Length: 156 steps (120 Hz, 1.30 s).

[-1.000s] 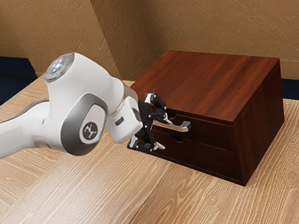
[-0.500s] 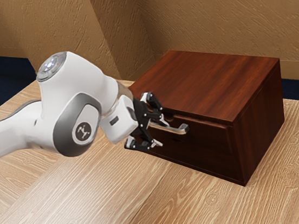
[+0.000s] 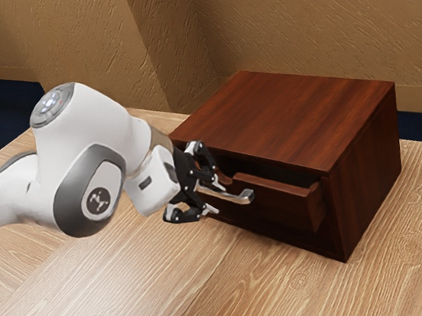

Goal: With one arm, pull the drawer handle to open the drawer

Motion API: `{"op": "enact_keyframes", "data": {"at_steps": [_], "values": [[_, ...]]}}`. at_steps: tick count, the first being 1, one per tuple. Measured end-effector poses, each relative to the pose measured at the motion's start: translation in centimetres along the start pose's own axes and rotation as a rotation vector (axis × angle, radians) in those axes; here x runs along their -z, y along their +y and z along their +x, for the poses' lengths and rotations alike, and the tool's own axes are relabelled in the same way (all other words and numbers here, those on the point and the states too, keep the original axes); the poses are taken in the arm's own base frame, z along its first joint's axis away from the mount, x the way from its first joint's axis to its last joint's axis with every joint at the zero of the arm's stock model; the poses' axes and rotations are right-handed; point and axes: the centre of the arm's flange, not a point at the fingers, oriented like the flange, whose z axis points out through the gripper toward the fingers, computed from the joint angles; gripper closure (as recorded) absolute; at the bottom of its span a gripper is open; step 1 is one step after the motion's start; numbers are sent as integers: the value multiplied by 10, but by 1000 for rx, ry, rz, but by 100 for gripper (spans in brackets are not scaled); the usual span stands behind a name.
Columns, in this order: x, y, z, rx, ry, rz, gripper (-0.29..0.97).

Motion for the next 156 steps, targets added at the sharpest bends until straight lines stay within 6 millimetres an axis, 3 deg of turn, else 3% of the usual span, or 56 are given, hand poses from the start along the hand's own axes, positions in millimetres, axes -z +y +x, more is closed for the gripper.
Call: {"op": "enact_keyframes", "data": {"at_steps": [52,91,156], "values": [[14,23,-4,21,-14,8,74],[26,44,-6,32,-26,18,78],[39,68,-7,46,-40,24,75]]}}
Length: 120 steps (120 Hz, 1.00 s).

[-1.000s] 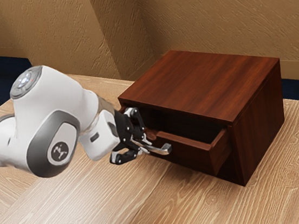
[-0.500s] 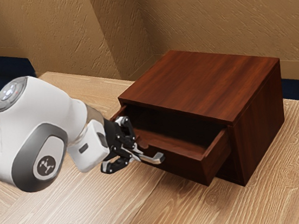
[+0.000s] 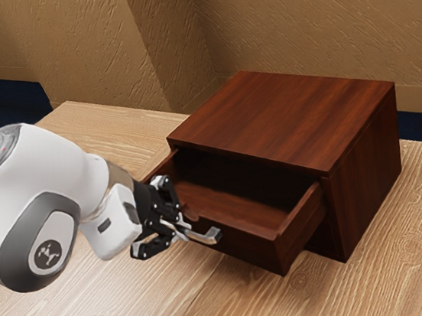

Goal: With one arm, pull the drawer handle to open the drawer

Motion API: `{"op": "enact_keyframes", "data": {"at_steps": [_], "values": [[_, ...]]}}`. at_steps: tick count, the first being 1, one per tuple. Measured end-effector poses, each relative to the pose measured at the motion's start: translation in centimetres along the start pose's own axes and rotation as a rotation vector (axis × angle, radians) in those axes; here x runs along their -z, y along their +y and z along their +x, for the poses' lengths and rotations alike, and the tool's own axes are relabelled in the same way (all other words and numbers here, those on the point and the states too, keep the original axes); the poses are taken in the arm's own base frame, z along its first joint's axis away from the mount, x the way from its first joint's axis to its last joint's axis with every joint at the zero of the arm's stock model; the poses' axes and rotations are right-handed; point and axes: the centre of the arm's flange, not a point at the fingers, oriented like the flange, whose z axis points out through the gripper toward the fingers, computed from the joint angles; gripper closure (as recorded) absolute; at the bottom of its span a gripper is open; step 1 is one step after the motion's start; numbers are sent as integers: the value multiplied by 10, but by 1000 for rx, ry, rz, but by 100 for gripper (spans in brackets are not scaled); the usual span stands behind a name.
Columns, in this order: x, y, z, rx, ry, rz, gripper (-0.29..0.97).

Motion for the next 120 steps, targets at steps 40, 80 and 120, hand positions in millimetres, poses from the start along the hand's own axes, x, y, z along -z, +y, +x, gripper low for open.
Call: {"op": "enact_keyframes", "data": {"at_steps": [40,80,120], "values": [[14,26,-1,9,-10,8,74],[26,48,-2,21,-17,17,74],[41,64,-1,33,-20,32,78]]}}
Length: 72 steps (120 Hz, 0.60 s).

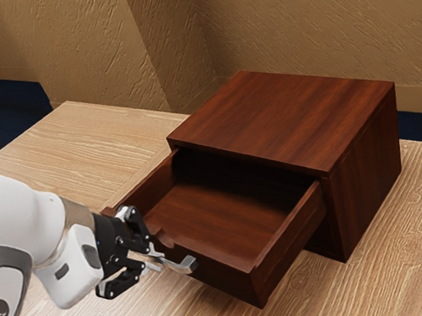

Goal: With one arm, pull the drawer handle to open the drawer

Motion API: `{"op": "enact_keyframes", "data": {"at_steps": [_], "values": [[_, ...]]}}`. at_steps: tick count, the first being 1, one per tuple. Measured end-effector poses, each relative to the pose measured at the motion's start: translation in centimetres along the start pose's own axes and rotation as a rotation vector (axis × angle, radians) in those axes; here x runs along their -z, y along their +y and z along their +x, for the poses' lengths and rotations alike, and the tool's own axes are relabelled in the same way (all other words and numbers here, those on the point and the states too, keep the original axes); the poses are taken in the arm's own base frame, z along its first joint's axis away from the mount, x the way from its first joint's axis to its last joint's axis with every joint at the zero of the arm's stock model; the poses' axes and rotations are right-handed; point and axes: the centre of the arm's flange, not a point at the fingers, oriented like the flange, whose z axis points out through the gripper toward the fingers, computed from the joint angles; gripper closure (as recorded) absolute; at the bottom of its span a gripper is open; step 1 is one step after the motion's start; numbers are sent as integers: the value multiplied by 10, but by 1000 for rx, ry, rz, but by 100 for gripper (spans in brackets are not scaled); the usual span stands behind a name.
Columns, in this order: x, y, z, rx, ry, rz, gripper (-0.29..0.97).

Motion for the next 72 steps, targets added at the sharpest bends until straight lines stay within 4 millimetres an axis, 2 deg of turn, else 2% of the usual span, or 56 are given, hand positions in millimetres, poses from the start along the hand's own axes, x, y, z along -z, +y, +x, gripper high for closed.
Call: {"op": "enact_keyframes", "data": {"at_steps": [10,34,42,49,55,66,72], "values": [[1,1,0,3,0,0,76],[2,3,2,8,2,-15,42],[9,3,3,7,3,-6,34],[30,-1,10,-5,8,26,29],[58,-7,30,-39,13,65,22],[116,-15,88,-111,4,119,14],[144,-28,116,-101,4,93,11]]}}
